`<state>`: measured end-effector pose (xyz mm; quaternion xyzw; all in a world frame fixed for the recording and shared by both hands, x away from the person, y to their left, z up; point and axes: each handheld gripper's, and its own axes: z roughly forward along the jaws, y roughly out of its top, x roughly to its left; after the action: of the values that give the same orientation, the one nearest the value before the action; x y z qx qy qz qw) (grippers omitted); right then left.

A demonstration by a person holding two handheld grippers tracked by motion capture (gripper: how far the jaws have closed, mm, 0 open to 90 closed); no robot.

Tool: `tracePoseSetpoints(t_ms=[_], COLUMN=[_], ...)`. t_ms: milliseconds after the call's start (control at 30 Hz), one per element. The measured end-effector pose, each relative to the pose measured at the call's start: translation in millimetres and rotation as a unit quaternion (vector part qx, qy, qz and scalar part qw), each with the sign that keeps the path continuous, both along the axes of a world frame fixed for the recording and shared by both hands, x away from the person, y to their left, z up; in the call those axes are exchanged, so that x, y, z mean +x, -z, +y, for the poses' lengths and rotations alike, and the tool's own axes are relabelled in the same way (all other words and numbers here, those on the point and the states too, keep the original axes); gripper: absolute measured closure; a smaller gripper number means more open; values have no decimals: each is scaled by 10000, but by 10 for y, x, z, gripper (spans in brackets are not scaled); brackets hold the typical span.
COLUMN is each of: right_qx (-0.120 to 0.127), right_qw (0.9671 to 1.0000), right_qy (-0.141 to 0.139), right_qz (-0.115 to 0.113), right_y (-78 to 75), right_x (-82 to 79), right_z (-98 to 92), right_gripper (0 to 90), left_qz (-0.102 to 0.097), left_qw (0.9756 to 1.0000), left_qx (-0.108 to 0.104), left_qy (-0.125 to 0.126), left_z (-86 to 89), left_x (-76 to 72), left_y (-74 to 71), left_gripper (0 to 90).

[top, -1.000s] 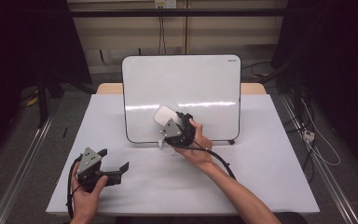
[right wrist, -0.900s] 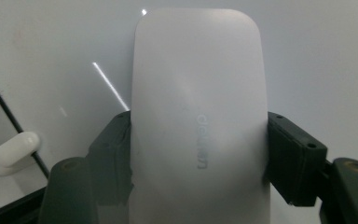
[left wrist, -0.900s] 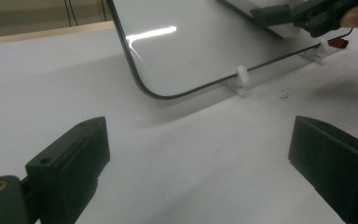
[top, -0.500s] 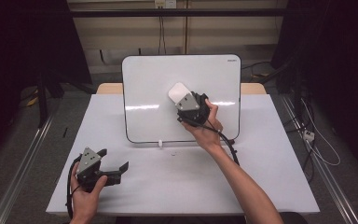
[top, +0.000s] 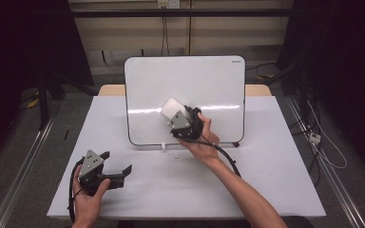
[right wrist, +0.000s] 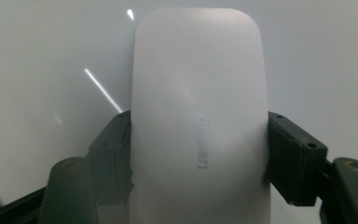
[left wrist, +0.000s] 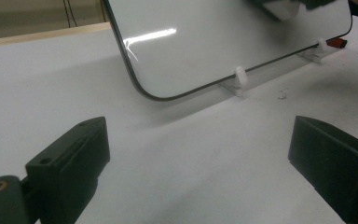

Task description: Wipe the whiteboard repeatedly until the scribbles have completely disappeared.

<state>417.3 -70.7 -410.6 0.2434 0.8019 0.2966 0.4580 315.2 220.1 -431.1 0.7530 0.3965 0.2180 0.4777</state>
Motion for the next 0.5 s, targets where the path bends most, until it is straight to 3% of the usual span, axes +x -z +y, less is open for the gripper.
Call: tracePoseSetpoints(t_ms=[100, 233, 500], right_qx=[-221, -279, -267], right_qw=[9996, 9992, 9989], right_qy=[-201, -295, -377], right_qz=[3, -12, -14], right_y=[108, 160, 167], right_x=[-92, -122, -136], right_z=[166, 310, 288], right_gripper=[317, 316, 317], left_qz=[-4, -11, -4], left_qw=[10000, 10000, 10000], left_qx=[34, 36, 55], left_qy=[9, 12, 30], left_z=[7, 16, 18], left_x=[-3, -3, 0], left_y=[-6, -7, -3], left_gripper=[52, 52, 52])
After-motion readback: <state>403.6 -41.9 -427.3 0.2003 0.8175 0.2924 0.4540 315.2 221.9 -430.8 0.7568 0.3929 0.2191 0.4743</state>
